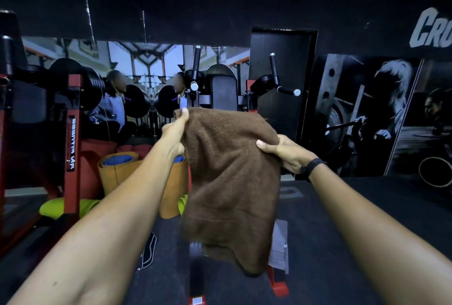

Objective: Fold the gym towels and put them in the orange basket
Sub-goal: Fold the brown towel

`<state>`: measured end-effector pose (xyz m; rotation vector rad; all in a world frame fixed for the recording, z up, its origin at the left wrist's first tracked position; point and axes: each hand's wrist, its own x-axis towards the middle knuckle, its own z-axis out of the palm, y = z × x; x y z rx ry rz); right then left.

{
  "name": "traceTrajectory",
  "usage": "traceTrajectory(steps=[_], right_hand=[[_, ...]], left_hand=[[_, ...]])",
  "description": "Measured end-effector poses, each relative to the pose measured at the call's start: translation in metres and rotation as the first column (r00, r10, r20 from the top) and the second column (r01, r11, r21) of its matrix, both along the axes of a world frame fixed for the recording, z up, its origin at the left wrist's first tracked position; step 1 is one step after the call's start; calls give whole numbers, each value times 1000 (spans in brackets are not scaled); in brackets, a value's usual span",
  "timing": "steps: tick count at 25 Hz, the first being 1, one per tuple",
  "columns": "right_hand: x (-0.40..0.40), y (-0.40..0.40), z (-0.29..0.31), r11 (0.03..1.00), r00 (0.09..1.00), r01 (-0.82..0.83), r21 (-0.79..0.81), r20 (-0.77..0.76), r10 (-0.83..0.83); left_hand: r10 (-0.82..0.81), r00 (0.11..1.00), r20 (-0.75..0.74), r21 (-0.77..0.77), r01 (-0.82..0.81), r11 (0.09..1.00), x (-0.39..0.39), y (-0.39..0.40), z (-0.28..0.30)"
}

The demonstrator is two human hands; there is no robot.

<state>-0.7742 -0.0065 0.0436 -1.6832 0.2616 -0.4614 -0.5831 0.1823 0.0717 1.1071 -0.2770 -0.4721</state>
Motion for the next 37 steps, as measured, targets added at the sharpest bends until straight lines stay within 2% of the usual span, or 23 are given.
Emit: traceTrajectory(steps=[1, 3, 4, 6, 7, 8, 10, 11, 13, 17, 19, 21, 23, 24, 26, 28, 32, 35, 37], right_hand=[[3, 3, 7, 1000, 999, 8, 13, 42, -8], [7, 8, 17, 997, 993, 8, 74, 121, -17], [9, 11, 21, 994, 988, 0, 109, 156, -17], [12, 14, 28, 987, 979, -24, 157, 203, -8], [13, 15, 30, 983, 974, -42, 177, 226, 1], [14, 17, 32, 979, 970, -53, 194, 242, 5], [15, 18, 36, 970, 963, -55, 237, 269, -11], [16, 17, 37, 966, 961, -38, 257, 275, -36], [13, 12, 39, 958, 963, 49, 284, 242, -121], [0, -7, 37, 926, 955, 289, 242, -2, -297], [-4, -13, 36, 925, 934, 350, 147, -131, -332], [-7, -16, 38, 923, 926, 355, 148, -188, -326], [-13, -13, 42, 934, 973, 219, 282, -130, -189], [-16, -10, 44, 936, 994, 109, 334, -41, -101], [-23, -7, 46, 960, 996, -60, 275, 75, 41], [-22, -6, 46, 984, 998, -52, 170, 38, 46], [-15, -5, 43, 971, 988, 155, 184, -24, -153], [-17, -7, 35, 981, 992, 103, 162, 55, -114], [-16, -4, 32, 988, 989, 64, 137, 123, -81]], left_hand=[[-117, 993, -19, 11, 117, 993, -2, 6, -5], [-265, 962, -61, -78, 260, 962, -2, 11, -27], [-314, 944, -99, -182, 293, 939, -4, 11, -41], [-422, 891, -170, -473, 301, 828, -12, 6, -68], [-460, 872, -167, -527, 315, 790, -18, 0, -78], [-490, 861, -138, -492, 370, 788, -30, -7, -86], [-555, 831, -43, -257, 527, 810, -53, -17, -99], [-604, 797, -11, -157, 596, 788, -62, -19, -103], [-638, 770, -24, -81, 635, 769, -67, -18, -100], [-436, 900, -11, -21, 436, 900, -47, -15, -68], [-303, 952, 54, 69, 299, 952, -35, -16, -50], [-262, 960, 97, 138, 248, 959, -30, -18, -38], [-273, 959, 77, 109, 264, 958, -31, -18, -28], [-292, 955, 61, 72, 287, 955, -32, -17, -24], [-318, 948, 22, -9, 319, 948, -31, -16, -19], [-327, 945, 0, -34, 327, 945, -26, -14, -19], [-290, 957, -1, 59, 290, 955, -16, -12, -18], [-244, 970, -22, 139, 244, 960, -13, -9, -14], [-295, 954, -51, 162, 299, 940, -15, -3, -15]])
